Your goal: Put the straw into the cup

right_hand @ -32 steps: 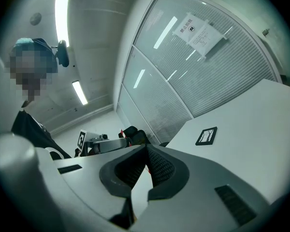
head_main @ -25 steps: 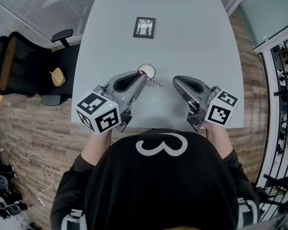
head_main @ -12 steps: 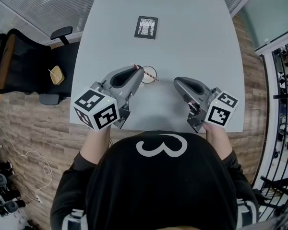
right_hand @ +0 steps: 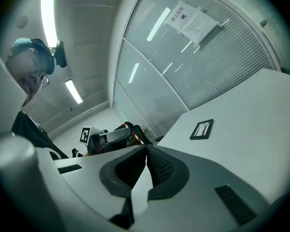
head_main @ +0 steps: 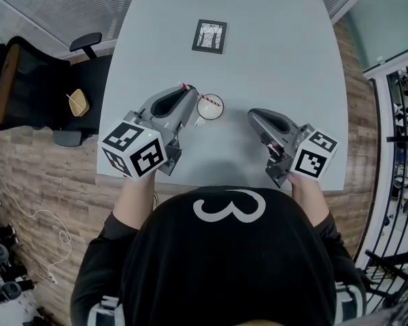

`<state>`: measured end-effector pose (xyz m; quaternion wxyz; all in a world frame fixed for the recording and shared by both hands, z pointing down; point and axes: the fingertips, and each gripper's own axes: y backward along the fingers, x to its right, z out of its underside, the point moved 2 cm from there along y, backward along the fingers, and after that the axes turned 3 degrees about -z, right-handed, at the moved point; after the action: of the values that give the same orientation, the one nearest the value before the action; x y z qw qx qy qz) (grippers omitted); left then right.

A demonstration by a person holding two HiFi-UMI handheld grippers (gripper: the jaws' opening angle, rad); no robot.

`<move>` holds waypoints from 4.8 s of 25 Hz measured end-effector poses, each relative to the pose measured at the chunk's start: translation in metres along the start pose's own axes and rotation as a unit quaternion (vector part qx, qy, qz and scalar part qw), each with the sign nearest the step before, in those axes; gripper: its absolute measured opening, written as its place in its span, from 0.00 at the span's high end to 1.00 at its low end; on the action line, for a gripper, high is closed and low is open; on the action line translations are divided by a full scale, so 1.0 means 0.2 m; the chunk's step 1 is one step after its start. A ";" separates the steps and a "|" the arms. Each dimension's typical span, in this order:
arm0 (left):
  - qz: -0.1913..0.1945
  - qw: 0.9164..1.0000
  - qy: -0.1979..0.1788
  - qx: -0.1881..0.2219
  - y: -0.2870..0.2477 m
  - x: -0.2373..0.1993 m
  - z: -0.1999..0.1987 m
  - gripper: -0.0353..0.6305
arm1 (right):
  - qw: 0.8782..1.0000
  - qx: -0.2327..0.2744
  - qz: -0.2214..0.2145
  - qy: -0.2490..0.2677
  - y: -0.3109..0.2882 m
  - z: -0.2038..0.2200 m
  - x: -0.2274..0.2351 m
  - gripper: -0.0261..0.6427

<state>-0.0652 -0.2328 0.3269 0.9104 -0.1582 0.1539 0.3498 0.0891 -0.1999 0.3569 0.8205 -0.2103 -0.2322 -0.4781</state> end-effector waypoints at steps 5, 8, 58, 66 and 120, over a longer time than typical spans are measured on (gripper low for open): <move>-0.013 1.000 0.016 -0.006 -0.03 -0.06 0.07 0.89 | 1.000 -0.005 0.002 -0.004 -0.02 0.02 0.01 0.94; -0.016 1.000 0.019 -0.009 -0.04 -0.08 0.10 0.89 | 1.000 -0.006 0.003 -0.007 -0.02 0.03 0.03 0.94; -0.046 0.993 0.100 -0.038 -0.16 -0.30 0.48 0.89 | 0.999 -0.031 0.012 -0.043 0.01 0.18 0.13 0.94; -0.049 0.991 0.117 -0.036 -0.15 -0.33 0.49 0.89 | 0.998 -0.037 0.012 -0.045 0.00 0.19 0.14 0.94; 0.072 0.997 -0.019 0.022 0.65 0.48 0.18 0.86 | 0.999 0.027 -0.024 0.030 0.10 0.31 -0.60 0.94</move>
<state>-0.0796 -0.0707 0.2985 0.8889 -0.1197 0.1558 0.4138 0.0440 -0.0729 0.3337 0.8206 -0.1681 -0.2252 -0.4977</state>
